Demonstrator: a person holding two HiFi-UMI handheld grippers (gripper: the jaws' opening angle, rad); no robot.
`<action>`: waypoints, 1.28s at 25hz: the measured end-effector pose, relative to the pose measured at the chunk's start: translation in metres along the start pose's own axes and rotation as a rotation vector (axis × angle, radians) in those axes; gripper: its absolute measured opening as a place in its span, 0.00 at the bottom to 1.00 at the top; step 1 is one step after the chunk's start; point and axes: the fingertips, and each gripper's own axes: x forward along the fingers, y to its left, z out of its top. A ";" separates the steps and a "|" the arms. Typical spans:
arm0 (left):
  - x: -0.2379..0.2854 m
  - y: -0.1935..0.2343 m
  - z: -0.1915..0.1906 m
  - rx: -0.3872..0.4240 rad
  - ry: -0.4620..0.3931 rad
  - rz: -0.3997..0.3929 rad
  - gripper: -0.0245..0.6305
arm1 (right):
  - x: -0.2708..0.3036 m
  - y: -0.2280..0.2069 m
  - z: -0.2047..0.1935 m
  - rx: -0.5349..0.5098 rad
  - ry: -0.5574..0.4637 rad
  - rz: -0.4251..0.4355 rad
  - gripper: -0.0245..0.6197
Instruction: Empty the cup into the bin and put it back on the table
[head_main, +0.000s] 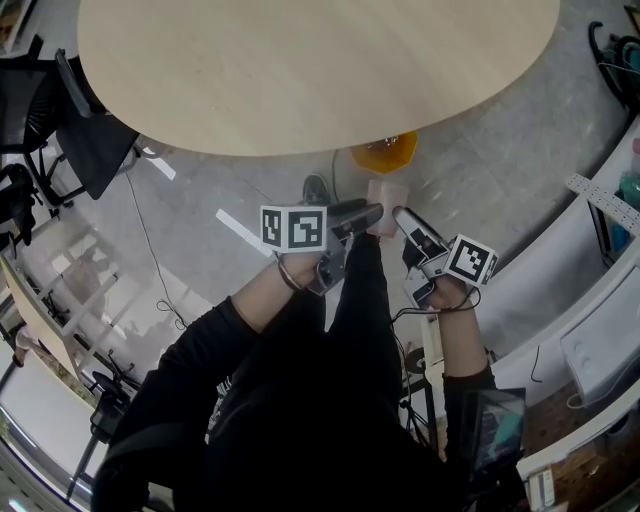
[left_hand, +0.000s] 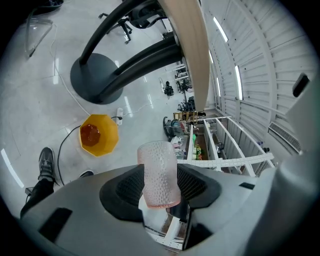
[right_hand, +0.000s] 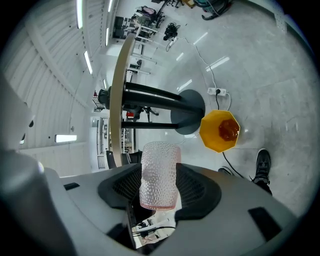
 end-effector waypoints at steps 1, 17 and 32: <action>-0.002 -0.005 0.001 0.011 -0.001 -0.008 0.37 | -0.001 0.006 0.001 -0.017 0.003 0.008 0.38; -0.063 -0.133 0.001 0.350 -0.009 -0.081 0.37 | -0.066 0.129 -0.004 -0.290 0.023 0.140 0.38; -0.135 -0.269 -0.007 0.948 -0.128 -0.015 0.37 | -0.132 0.274 -0.014 -0.974 0.045 0.262 0.38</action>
